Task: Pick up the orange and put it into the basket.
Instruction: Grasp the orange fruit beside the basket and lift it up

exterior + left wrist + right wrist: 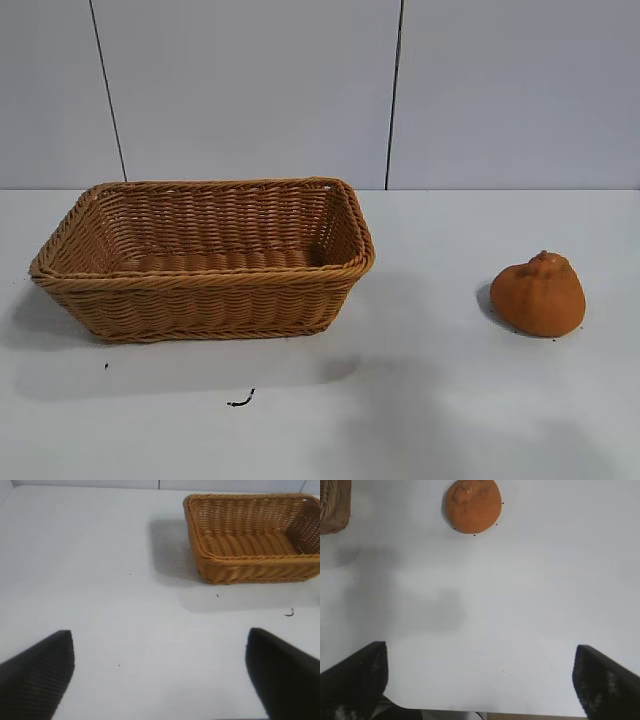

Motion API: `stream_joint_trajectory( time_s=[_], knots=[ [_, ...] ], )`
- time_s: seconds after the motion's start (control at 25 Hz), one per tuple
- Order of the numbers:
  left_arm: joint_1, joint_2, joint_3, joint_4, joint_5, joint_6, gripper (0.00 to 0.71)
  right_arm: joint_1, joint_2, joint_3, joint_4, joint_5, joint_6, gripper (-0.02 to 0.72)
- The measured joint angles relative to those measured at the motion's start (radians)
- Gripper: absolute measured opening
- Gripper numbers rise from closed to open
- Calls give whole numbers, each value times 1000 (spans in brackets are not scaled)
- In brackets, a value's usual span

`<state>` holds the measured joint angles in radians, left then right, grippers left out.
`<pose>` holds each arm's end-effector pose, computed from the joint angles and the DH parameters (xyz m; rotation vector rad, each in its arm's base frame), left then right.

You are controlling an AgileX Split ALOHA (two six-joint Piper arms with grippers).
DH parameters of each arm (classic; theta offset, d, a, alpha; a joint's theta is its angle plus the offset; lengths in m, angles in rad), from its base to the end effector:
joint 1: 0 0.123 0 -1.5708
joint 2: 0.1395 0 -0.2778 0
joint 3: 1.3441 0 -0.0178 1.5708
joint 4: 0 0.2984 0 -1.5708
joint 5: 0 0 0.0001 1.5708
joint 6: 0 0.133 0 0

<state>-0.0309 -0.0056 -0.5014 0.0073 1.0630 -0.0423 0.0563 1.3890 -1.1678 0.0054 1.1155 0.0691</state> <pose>0.0806 -0.0016 0.2817 -0.0120 2.0397 -0.0371 0.3277 0.0191 0.2521 0.0203 2.8210 0.0360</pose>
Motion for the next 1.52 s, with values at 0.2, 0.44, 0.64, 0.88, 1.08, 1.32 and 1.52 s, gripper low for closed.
stream_joint_trajectory(
  time_s=[0.2, 0.44, 0.64, 0.88, 1.08, 1.32, 1.52],
  knots=[
    [0, 0, 0, 0, 0, 0, 666, 0, 223, -131, 1, -13, 0, 694],
    [0, 0, 0, 0, 0, 0, 666, 0, 529, -293, 30, -38, 4, 694],
    [0, 0, 0, 0, 0, 0, 666, 0, 688, -312, 66, -109, 15, 694],
    [0, 0, 0, 0, 0, 0, 666, 0, 783, -312, 25, -136, 83, 620],
    [0, 0, 0, 0, 0, 0, 666, 0, 785, -312, 12, -132, 106, 186],
    [0, 0, 0, 0, 0, 0, 666, 0, 777, -316, 18, -109, 82, 46],
    [0, 0, 0, 0, 0, 0, 666, 0, 776, -316, 18, -107, 69, 46]
  ],
)
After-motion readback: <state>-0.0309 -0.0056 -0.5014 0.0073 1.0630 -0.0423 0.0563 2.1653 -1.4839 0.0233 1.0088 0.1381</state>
